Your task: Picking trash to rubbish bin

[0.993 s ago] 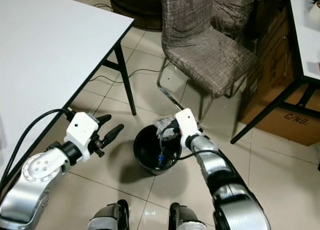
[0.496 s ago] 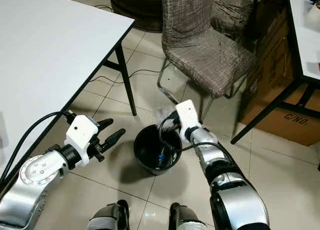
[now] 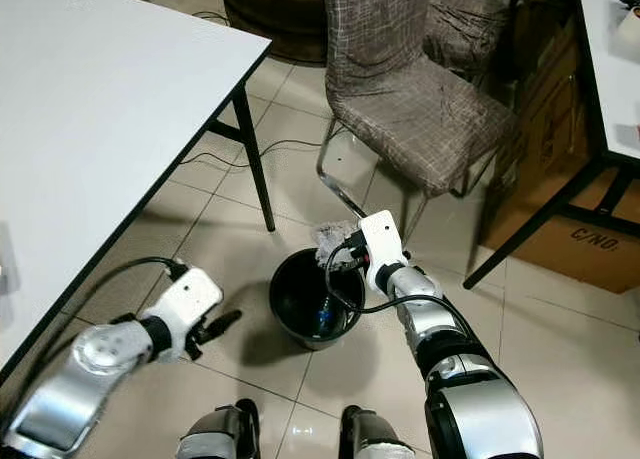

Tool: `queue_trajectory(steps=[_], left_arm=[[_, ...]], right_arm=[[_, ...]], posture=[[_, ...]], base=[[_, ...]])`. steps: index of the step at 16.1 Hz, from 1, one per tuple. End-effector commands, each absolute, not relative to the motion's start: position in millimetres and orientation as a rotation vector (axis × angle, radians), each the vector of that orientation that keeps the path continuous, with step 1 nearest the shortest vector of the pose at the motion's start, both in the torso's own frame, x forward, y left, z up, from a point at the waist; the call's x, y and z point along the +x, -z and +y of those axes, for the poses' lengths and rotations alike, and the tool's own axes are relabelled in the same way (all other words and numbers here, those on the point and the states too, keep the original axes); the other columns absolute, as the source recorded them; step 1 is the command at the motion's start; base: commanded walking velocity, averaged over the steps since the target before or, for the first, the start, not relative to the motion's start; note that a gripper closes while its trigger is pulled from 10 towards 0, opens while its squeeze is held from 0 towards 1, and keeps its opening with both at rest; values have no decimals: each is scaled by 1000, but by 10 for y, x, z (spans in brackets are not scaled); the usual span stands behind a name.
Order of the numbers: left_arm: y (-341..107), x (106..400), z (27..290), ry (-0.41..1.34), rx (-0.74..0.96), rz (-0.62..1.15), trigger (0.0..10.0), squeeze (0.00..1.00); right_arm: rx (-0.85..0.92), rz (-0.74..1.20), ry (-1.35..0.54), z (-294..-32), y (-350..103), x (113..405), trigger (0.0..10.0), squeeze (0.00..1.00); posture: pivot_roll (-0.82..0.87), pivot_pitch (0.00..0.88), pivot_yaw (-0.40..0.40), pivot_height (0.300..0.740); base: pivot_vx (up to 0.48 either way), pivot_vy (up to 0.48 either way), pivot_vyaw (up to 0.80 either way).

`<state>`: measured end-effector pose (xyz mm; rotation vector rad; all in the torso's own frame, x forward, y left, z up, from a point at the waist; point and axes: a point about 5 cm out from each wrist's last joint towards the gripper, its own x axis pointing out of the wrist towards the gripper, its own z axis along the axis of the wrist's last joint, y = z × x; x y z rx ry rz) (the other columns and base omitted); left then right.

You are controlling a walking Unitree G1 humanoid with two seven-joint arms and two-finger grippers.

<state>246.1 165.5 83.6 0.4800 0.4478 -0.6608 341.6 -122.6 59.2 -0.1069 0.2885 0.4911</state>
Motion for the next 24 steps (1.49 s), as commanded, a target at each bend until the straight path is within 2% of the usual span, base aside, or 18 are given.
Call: queue_trajectory(steps=[1,6,9,13,15,17,24], left_arm=[[-888,2485,1605,659,429,400,10000,0],[-1115,2507,1524,659,355,281,10000,0],[-1098,2466,1554,661,387,289,10000,0],[-1040,2393,1632,592,355,299,10000,0],[-1067,2465,1652,534,363,267,10000,0],[-1154,2545,1672,501,346,225,10000,0],[-1124,2488,1651,534,370,243,10000,0]], right_arm=[[-98,287,-519,-1217,-581,3402,10000,0],[-80,279,-486,-1146,-634,3458,10000,0],[-89,280,-499,-1143,-623,3445,10000,0],[-85,255,-478,-1230,-560,3373,10000,0],[-87,209,-478,-1217,-595,3368,10000,0],[-78,169,-464,-1271,-644,3376,10000,0],[-107,183,-442,-1295,-593,3341,10000,0]], posture=[[50,204,-25,740],[61,198,-21,740],[56,191,-24,740],[36,141,-39,740],[32,127,-46,740],[38,142,-49,740],[49,229,-21,740]], base=[[0,0,0],[0,0,0],[0,0,0],[0,0,0],[0,0,0],[0,0,0],[0,0,0]])
